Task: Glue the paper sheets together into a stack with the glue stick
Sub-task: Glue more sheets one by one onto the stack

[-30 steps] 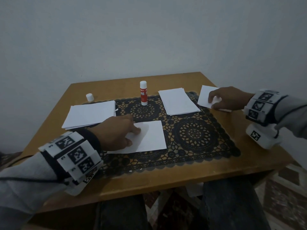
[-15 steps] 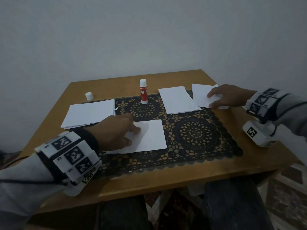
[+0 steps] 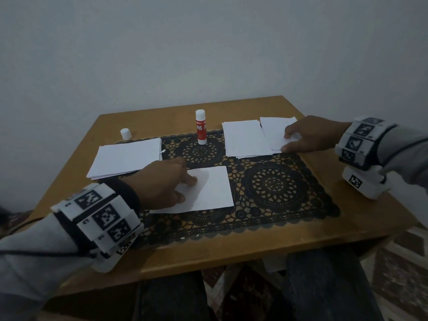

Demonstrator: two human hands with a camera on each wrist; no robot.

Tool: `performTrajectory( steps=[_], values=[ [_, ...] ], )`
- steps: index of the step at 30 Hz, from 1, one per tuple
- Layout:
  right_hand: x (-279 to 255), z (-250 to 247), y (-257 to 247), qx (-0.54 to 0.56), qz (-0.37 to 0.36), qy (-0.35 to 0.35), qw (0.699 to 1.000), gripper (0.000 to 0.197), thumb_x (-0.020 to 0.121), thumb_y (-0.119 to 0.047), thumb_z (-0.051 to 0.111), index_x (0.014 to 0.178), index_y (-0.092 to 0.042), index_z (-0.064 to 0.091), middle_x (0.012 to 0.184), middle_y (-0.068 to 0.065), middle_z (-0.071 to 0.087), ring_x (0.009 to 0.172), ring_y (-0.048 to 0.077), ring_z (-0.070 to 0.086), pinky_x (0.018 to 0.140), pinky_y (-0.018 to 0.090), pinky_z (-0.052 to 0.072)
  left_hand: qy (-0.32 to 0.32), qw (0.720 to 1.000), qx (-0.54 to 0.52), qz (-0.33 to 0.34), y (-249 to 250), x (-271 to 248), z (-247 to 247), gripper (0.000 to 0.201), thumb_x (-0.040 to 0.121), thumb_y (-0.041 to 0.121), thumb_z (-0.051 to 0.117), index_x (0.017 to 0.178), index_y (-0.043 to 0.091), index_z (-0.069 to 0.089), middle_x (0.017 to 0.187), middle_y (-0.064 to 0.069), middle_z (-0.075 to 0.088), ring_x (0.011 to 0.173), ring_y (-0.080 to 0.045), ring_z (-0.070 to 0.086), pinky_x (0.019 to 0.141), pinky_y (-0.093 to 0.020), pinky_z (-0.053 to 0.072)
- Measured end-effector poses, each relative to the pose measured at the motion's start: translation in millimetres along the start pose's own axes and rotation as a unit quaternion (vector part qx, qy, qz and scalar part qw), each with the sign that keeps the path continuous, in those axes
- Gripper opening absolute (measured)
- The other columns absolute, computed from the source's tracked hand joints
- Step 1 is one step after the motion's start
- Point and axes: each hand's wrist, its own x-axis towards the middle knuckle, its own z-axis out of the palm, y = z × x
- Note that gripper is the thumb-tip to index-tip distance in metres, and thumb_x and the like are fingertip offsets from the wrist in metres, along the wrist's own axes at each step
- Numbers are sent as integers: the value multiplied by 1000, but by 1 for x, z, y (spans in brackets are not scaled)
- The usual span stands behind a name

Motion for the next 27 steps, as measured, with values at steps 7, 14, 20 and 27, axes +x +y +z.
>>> performTrajectory(
  steps=[7, 14, 20, 27],
  values=[
    [-6, 6, -5, 28, -87, 57, 994, 19, 99, -26, 50, 110, -16, 62, 104, 4, 64, 93, 21, 56, 81, 33, 42, 0, 1000, -3, -2, 0, 1, 1, 53, 90, 28, 63, 140, 30, 45, 122, 5, 44, 92, -5, 40, 78, -15, 31],
    [4, 10, -2, 61, -52, 121, 989, 20, 91, -13, 61, 73, -3, 60, 71, 3, 58, 72, 22, 52, 61, 29, 29, -2, 1000, 0, 1, 0, 0, 0, 53, 90, 29, 63, 140, 31, 45, 124, 5, 43, 93, -6, 40, 79, -15, 31],
    [4, 2, -2, 129, -10, 116, 985, 37, 84, -20, 73, 55, -20, 50, 60, -7, 54, 58, 6, 45, 56, 20, 31, -2, 1000, 0, 1, 2, -2, 0, 53, 90, 29, 62, 140, 31, 44, 127, 4, 42, 102, -10, 47, 79, -15, 30],
    [1, -2, 6, 239, 1, 110, 965, 30, 85, -15, 73, 57, -18, 63, 56, -11, 63, 59, 10, 52, 60, 25, 39, 7, 1000, 4, 3, 3, -4, 0, 53, 92, 29, 59, 142, 30, 43, 127, 3, 43, 103, -11, 46, 79, -15, 31]
  ],
)
